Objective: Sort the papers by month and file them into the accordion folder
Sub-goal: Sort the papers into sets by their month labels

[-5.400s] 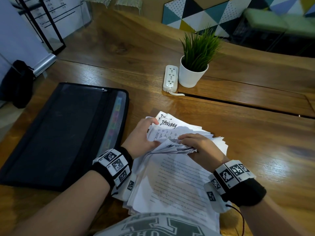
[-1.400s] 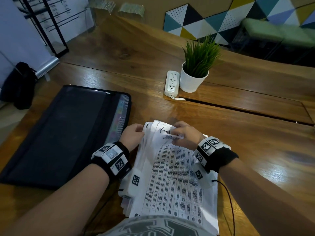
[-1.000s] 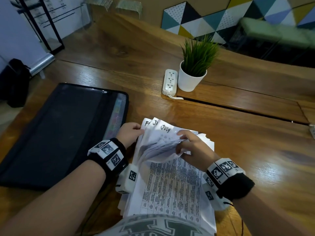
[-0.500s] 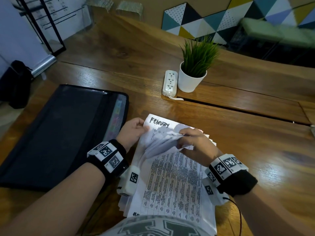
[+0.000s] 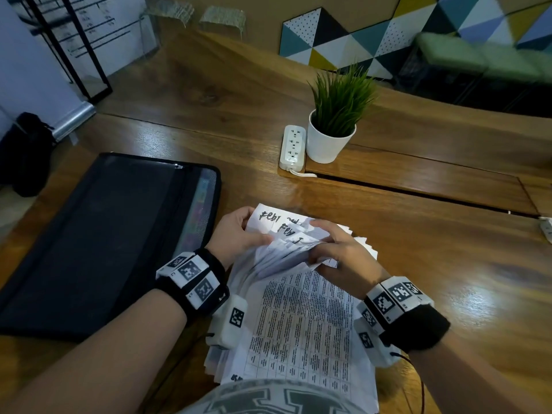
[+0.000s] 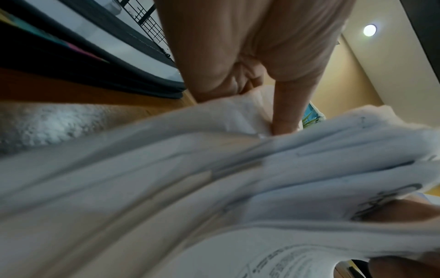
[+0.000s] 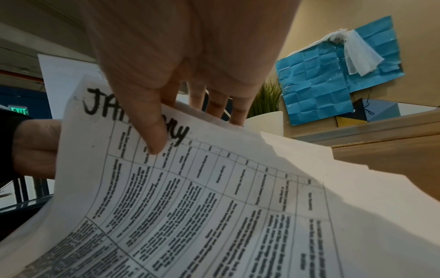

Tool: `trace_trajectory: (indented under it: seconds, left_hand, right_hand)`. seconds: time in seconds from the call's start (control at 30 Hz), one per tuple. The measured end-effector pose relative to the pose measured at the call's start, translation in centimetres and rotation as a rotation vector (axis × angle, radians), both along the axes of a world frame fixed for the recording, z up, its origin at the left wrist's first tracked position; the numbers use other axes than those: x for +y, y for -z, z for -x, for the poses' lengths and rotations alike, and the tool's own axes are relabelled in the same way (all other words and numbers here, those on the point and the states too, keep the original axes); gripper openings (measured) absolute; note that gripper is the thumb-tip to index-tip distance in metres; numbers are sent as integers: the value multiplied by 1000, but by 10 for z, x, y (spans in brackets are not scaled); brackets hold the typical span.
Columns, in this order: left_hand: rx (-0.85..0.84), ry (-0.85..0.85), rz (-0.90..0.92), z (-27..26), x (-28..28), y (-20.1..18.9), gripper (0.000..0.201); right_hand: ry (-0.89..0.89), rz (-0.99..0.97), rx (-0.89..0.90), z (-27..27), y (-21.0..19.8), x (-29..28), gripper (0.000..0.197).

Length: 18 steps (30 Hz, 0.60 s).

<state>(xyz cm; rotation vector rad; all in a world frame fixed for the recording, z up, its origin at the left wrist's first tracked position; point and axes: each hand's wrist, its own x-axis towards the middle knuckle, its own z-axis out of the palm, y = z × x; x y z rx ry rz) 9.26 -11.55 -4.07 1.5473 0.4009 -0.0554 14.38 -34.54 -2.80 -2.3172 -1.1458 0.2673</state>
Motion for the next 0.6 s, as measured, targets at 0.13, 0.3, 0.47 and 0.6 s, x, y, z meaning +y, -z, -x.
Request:
trace_trajectory:
  seconds: [0.13,0.3,0.47,0.6]
  left_hand:
    - [39,-11,1,1,3,6,33]
    - [183,108,-92,11,11,18,15]
    - [197,4,-242,11,15,19,13]
    - [107,-131,-293,1,35,2,12]
  right_hand:
    - [-1,-2,12,-1,5,-4,17]
    - [-32,69,-34,-1,6,-2,16]
    - [-55,116,-71,-11,5,10,16]
    - [-60,246,-20,-21,5,21,23]
